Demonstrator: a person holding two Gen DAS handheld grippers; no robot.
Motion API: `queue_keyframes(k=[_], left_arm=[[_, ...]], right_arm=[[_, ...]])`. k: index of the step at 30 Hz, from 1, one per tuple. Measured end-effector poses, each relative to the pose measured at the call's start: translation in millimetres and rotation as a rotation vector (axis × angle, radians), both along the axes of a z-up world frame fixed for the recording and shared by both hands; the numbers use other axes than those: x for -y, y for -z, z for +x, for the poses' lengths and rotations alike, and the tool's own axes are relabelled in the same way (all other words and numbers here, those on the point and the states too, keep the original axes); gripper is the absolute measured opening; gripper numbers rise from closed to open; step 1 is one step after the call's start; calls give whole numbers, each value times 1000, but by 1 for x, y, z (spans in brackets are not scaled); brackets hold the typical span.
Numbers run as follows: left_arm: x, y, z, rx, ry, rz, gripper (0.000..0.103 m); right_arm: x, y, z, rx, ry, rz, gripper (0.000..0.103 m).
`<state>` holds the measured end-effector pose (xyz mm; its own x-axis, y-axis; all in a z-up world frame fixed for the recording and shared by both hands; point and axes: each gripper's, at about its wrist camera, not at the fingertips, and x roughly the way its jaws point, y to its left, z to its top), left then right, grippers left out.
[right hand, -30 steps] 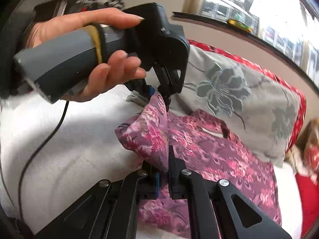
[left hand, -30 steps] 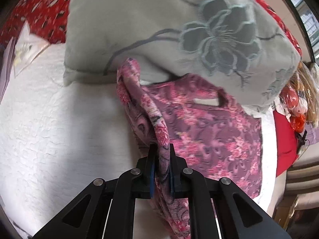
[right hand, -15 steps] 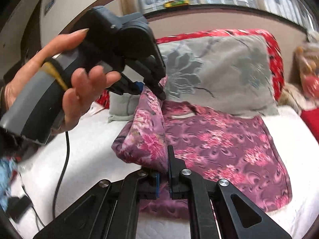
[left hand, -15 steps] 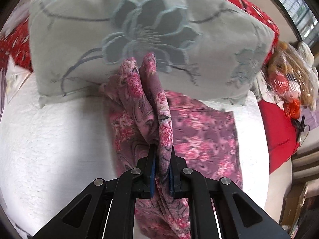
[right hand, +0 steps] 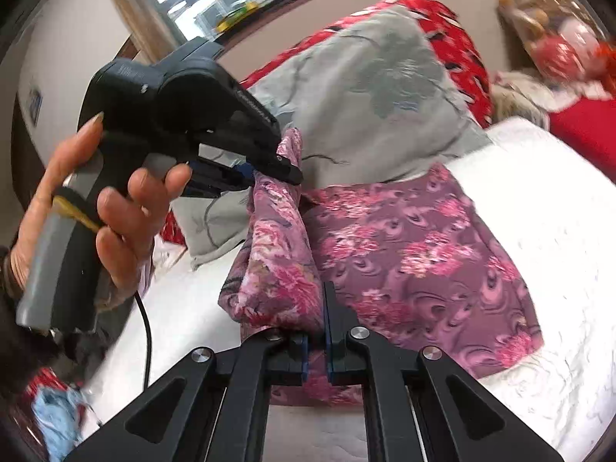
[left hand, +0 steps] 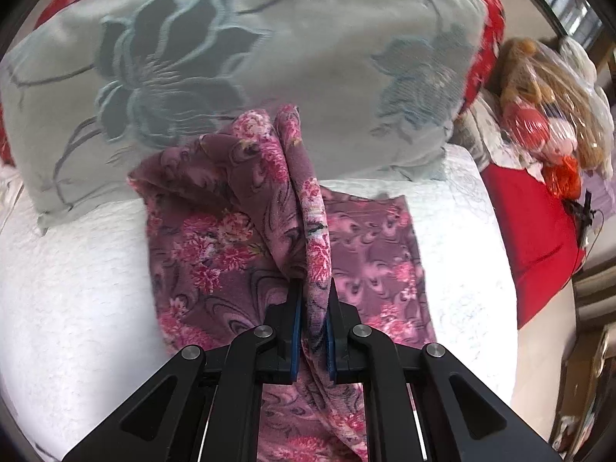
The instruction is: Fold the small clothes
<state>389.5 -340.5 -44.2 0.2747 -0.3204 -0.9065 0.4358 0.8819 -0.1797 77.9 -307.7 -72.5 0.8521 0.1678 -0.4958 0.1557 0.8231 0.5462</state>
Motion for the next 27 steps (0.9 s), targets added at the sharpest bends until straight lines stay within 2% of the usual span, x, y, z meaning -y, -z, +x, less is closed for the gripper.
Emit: queue_keyframes(k=[8, 12, 16, 20, 24, 25, 27], left_arm=[[65, 23, -9, -7, 81, 32, 8], [93, 45, -9, -45, 120, 29, 5], [112, 68, -8, -42, 137, 70, 5], [99, 73, 2, -60, 70, 11, 5], [60, 57, 21, -27, -36, -44, 8], [48, 54, 25, -21, -60, -54, 10], [13, 50, 36, -10, -122, -66, 19]], right_arm=[[45, 16, -17, -18, 82, 122, 5], [63, 30, -23, -41, 112, 176, 5], [75, 48, -25, -70, 131, 237, 5], [84, 70, -23, -119, 150, 305, 5], [97, 103, -21, -204, 160, 461, 7], [100, 104, -24, -198, 162, 488, 11], [104, 96, -30, -202, 165, 478, 15]])
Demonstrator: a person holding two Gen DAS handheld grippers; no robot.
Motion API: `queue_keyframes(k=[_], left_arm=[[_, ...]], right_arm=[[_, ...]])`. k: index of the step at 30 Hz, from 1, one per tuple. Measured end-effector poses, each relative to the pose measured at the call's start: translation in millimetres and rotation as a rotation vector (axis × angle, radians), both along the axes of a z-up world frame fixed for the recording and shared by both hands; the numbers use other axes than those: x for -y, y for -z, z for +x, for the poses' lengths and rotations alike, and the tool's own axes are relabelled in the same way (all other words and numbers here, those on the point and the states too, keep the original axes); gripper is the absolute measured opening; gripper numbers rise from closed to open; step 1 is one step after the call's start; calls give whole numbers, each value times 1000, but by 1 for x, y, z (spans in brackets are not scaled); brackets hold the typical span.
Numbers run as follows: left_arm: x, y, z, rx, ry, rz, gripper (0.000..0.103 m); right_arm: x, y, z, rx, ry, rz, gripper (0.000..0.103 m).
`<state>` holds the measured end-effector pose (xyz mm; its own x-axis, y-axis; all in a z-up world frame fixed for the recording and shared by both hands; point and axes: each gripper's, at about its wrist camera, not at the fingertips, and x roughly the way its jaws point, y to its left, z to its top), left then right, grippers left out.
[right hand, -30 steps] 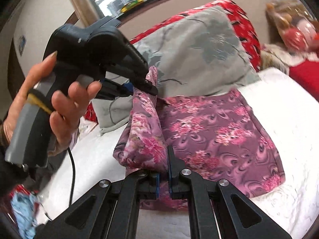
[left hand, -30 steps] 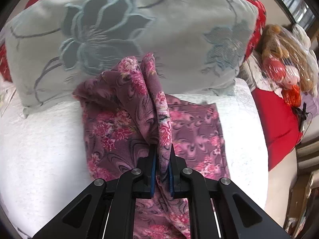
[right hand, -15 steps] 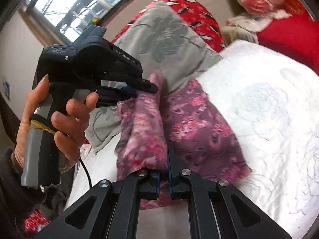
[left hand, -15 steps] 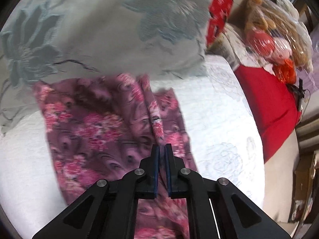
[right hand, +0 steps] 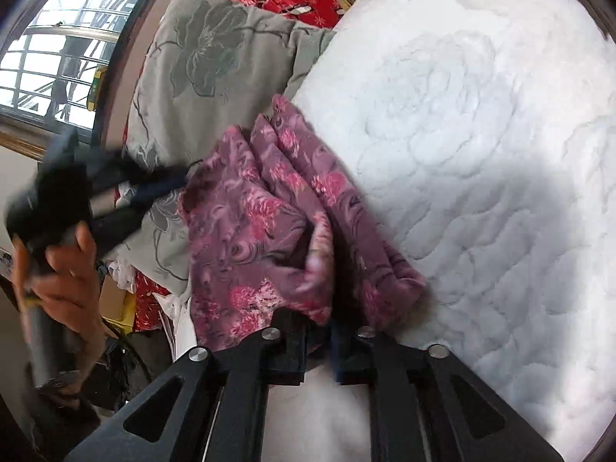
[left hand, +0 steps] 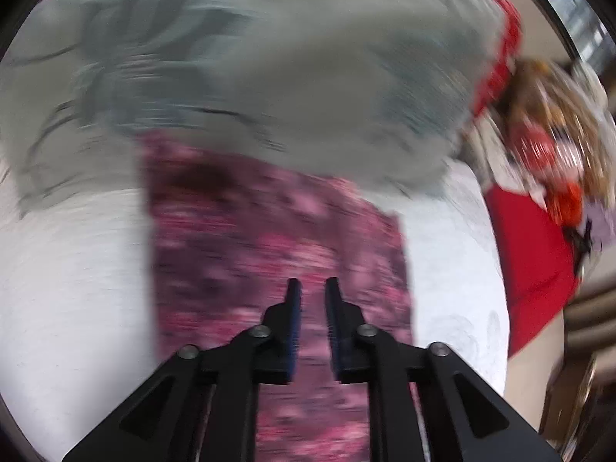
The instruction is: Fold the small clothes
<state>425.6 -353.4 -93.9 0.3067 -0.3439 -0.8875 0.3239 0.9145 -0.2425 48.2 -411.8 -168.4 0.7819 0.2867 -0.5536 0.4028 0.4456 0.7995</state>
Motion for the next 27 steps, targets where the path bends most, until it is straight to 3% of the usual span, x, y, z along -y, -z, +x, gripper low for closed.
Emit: queue_keyframes(k=[1, 6, 8, 10, 16, 18, 19, 21, 24, 27], left_arm=[[-19, 0, 4, 7, -40, -1, 25], [-80, 23, 4, -22, -137, -34, 27], [-88, 42, 0, -71, -149, -64, 31], [-92, 56, -4, -101, -144, -83, 31], [-93, 80, 1, -98, -143, -107, 40], [-95, 78, 0, -96, -139, -124, 40], [-97, 77, 0, -90, -138, -144, 40], [-100, 70, -4, -65, -137, -173, 40], [-105, 66, -13, -22, -137, -193, 48], [-94, 82, -19, -27, -130, -130, 50]], right_arm=[[3, -6, -3, 3, 3, -14, 15], [31, -51, -4, 127, 58, -114, 38], [42, -66, 26, 161, 8, -163, 44], [47, -68, 75, 153, -113, -153, 44], [29, -42, 173, 50, -292, -188, 44], [21, -35, 188, 50, -350, -184, 28], [18, -34, 191, 41, -354, -208, 6], [20, -46, 190, 100, -364, -239, 6], [34, -67, 175, 212, -292, -266, 4], [53, -56, 167, 158, -199, -269, 0]])
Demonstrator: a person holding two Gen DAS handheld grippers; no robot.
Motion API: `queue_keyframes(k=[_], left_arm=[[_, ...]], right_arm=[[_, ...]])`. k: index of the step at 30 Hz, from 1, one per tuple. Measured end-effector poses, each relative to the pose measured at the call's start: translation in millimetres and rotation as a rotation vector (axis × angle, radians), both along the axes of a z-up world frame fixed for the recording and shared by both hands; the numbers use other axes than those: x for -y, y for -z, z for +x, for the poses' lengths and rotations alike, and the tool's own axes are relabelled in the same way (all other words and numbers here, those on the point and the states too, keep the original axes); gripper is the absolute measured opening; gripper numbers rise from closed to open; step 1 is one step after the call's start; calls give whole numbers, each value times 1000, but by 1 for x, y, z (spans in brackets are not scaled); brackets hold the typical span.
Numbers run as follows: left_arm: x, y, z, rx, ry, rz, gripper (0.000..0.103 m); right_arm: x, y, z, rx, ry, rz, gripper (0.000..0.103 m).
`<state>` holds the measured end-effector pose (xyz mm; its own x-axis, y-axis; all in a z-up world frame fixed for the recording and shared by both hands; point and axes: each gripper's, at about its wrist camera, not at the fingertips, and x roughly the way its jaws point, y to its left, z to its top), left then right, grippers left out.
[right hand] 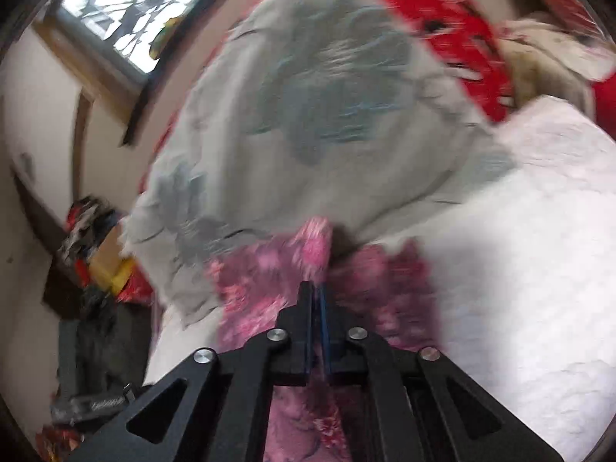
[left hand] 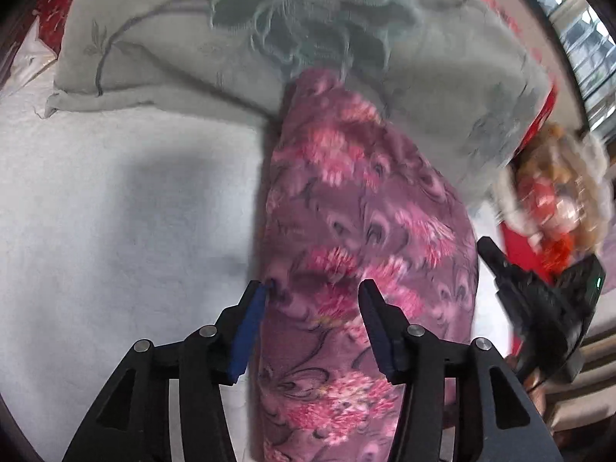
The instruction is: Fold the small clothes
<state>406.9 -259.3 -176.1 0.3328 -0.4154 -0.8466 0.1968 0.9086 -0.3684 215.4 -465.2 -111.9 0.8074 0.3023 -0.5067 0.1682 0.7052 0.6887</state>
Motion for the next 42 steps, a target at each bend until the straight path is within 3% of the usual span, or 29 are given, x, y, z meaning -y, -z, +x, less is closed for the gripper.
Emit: queue_keyframes(k=[2, 3, 4, 5, 8, 10, 11, 13, 14, 15, 16, 18, 20, 23, 25, 26, 30, 33, 34, 36, 38, 41, 42], left_arm=[[7, 15, -4, -27, 18, 54, 50], [6, 17, -6, -23, 17, 40, 50], [3, 16, -7, -14, 17, 27, 50], [2, 15, -7, -10, 18, 19, 50], [-6, 9, 0, -11, -18, -11, 50], [-9, 8, 4, -31, -33, -38, 50], [-9, 9, 3, -33, -37, -44, 50], [-10, 6, 3, -30, -37, -44, 50], [-10, 4, 3, -22, -29, -40, 50], [-9, -2, 4, -10, -23, -43, 50], [-11, -7, 2, 16, -20, -49, 51], [-14, -14, 0, 52, -25, -27, 54], [-11, -11, 2, 58, -35, 12, 56], [3, 13, 8, -5, -26, 63, 58], [5, 15, 7, -5, -17, 86, 58], [4, 12, 5, 1, -13, 81, 57], [-12, 0, -14, 5, 7, 35, 54], [-22, 1, -40, -10, 30, -2, 56], [-22, 6, -48, -19, 40, 4, 57], [-21, 15, -59, -33, 49, 37, 57], [-22, 23, -66, -42, 50, 71, 57], [-19, 29, -70, -38, 52, 108, 60], [-17, 30, -71, -33, 53, 127, 60]], right_arm=[[9, 21, 4, -103, 43, -3, 0], [14, 33, 6, -164, 57, 3, 0], [19, 39, 4, -185, 67, 31, 0], [25, 37, -2, -145, 72, 84, 1], [29, 22, -10, -38, 79, 166, 20], [22, 17, 3, -42, 19, 190, 54], [14, 16, 12, -65, -10, 167, 54], [-5, 20, 33, -131, -65, 96, 51], [-13, 22, 40, -164, -81, 62, 40], [-22, 20, 45, -172, -107, 31, 6], [-24, 14, 45, -142, -121, 22, 4], [-25, -9, 30, 3, -104, -6, 4], [-19, -21, 19, 56, -48, -49, 4], [-6, 2, 26, -60, 26, -68, 4], [-2, 33, 38, -218, 26, -64, 5], [-1, 42, 38, -249, 20, -44, 6], [14, 25, 8, -156, 7, 84, 16], [13, 23, -22, -150, -80, 131, 43], [10, 27, -29, -152, -101, 141, 45], [1, 37, -44, -180, -167, 161, 44], [-12, 37, -53, -215, -194, 82, 10], [-18, 6, -76, -97, -182, -17, 9], [-16, 4, -78, -97, -172, -31, 9]])
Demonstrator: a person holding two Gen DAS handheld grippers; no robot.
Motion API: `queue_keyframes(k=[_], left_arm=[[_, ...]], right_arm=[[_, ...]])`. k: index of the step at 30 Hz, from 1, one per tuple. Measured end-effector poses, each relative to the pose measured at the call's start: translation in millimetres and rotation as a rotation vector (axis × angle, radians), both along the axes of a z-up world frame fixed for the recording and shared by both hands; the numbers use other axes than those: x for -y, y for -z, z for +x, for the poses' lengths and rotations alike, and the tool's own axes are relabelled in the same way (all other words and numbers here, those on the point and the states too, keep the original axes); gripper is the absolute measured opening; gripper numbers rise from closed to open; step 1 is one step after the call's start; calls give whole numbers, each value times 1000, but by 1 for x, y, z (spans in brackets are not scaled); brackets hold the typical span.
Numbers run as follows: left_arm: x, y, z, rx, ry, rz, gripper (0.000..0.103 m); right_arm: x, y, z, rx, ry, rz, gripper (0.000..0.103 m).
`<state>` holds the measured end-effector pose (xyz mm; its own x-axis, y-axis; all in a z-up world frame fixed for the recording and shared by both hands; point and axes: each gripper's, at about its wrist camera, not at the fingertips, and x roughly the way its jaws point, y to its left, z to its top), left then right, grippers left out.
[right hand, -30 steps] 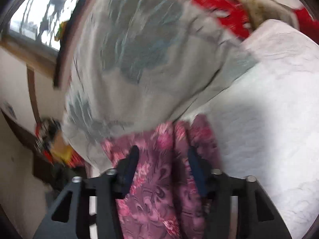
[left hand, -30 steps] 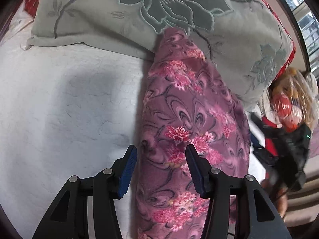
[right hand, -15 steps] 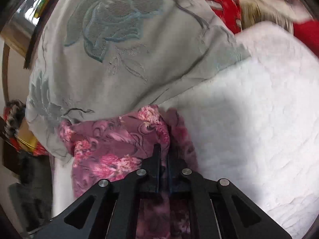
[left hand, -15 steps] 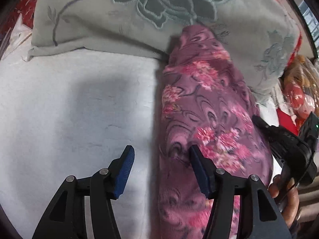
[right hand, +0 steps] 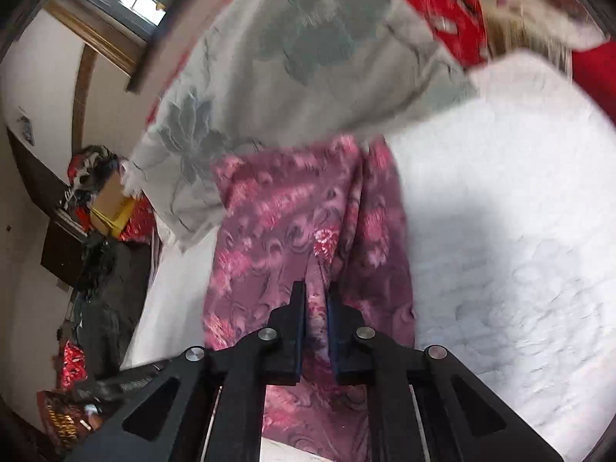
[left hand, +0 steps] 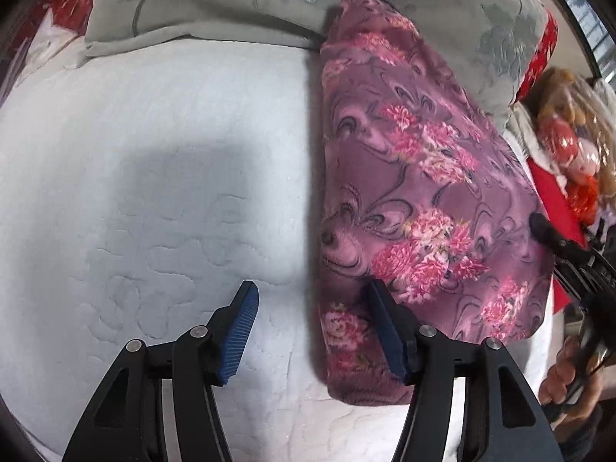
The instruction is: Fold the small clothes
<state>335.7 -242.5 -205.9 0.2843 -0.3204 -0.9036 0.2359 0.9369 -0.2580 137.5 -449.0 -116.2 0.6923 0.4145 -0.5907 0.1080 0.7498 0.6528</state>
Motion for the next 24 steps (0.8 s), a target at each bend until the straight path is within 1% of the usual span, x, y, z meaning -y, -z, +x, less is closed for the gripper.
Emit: queue_keyframes(k=[1, 2, 3, 4, 5, 6, 7, 8, 9, 10, 11, 12, 13, 14, 15, 16, 17, 18, 19, 20, 21, 22, 24], left_arm=[[2, -1, -1, 1, 4, 12, 59], [2, -4, -1, -2, 7, 26, 59], [1, -9, -3, -7, 5, 26, 57], [-1, -13, -5, -4, 7, 10, 55], [-4, -18, -9, 6, 9, -7, 55], [-4, -21, -13, 11, 12, -7, 55], [-6, -24, -16, 10, 17, -7, 55], [-5, -23, -19, 8, 25, -5, 55], [-1, -20, -21, 4, 30, 10, 56], [1, -17, -23, 1, 32, 22, 56], [2, -17, -24, 0, 32, 30, 56], [2, -16, -26, 0, 26, 34, 56], [2, -13, -25, -4, 21, 32, 56], [0, -11, -25, -12, 13, 22, 57], [-2, -7, -24, -18, 6, 17, 59], [-3, -4, -24, -25, 4, 12, 61], [-5, -3, -23, -32, 3, 6, 61], [-6, -1, -22, -39, 7, -3, 61], [-7, -1, -21, -46, 12, -10, 60], [-10, -4, -22, -55, 25, -28, 56], [-15, -11, -22, -50, 40, -58, 55], [-19, -19, -20, -32, 47, -88, 55], [-20, -35, -10, 6, 43, -124, 55]], right_arm=[[0, 6, 1, -35, -3, -27, 10], [-4, 16, 6, -113, -10, -86, 10], [-6, 20, 10, -150, -18, -118, 11], [-8, 17, 9, -149, -22, -120, 17], [-8, 12, 4, -129, -14, -98, 21], [-6, 5, -2, -108, 1, -72, 25], [-4, 1, -11, -94, -3, -52, 36], [-4, 0, -19, -88, -8, -56, 45], [-7, 2, -30, -96, -7, -84, 46], [-12, 2, -33, -119, -16, -101, 43], [-16, 9, -36, -160, -40, -119, 17], [-21, 11, -38, -177, -61, -146, 8], [-25, 8, -45, -163, -62, -171, 8], [-25, 1, -50, -120, -51, -177, 8], [-22, -7, -57, -71, -28, -166, 7], [-19, -13, -61, -50, 1, -156, 7], [-15, -10, -64, -56, 24, -139, 7], [-15, -2, -60, -92, 20, -136, 7], [-16, 11, -54, -161, 8, -157, 7], [-17, 22, -52, -209, -9, -166, 7], [-16, 22, -52, -200, -12, -158, 8], [-14, 16, -49, -195, -11, -148, 14], [-5, -3, -44, -145, 31, -126, 16]])
